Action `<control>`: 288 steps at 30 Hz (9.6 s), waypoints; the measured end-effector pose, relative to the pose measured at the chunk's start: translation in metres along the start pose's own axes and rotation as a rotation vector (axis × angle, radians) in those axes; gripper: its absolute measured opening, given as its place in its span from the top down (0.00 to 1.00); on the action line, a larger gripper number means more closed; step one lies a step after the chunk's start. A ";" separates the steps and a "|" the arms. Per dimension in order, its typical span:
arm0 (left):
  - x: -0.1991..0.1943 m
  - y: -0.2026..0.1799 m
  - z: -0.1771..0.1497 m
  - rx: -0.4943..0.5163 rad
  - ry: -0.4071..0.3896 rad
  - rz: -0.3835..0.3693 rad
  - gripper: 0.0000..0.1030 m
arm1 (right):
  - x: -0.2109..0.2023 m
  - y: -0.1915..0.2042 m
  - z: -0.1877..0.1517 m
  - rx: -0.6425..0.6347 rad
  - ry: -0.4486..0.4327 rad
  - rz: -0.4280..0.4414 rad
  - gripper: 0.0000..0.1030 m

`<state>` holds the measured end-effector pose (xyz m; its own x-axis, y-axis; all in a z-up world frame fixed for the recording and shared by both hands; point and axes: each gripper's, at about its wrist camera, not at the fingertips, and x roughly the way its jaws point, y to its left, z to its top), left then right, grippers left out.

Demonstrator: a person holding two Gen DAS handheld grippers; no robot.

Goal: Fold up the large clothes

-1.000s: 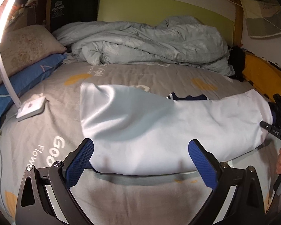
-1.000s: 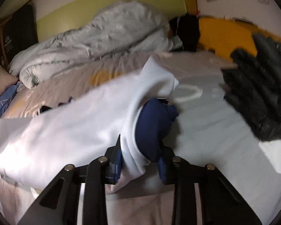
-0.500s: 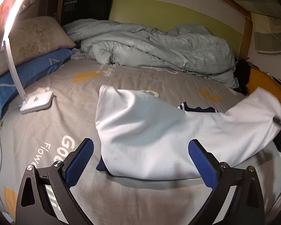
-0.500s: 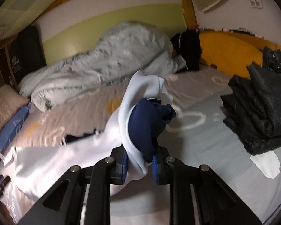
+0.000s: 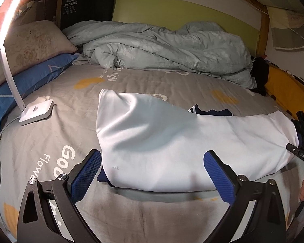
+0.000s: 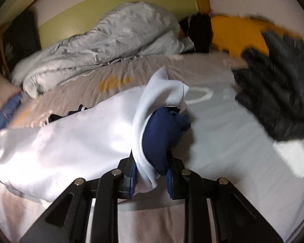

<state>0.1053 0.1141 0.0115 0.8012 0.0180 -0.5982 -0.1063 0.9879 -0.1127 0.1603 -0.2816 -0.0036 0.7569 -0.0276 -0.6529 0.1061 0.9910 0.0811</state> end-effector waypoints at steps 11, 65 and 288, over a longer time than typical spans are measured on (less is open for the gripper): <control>0.000 -0.003 0.001 -0.004 0.006 -0.018 0.02 | -0.021 0.125 -0.005 -0.378 -0.116 0.038 0.79; 0.030 0.032 0.039 -0.321 -0.008 -0.312 0.80 | -0.011 0.042 -0.004 -0.101 0.046 0.173 0.08; 0.038 -0.302 -0.047 0.302 -0.306 -0.441 0.00 | -0.064 -0.134 -0.024 0.009 -0.067 -0.244 0.00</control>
<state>0.1401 -0.1904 -0.0145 0.8691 -0.4033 -0.2864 0.4093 0.9115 -0.0413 0.0825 -0.4092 0.0093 0.7492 -0.2749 -0.6026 0.2967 0.9527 -0.0656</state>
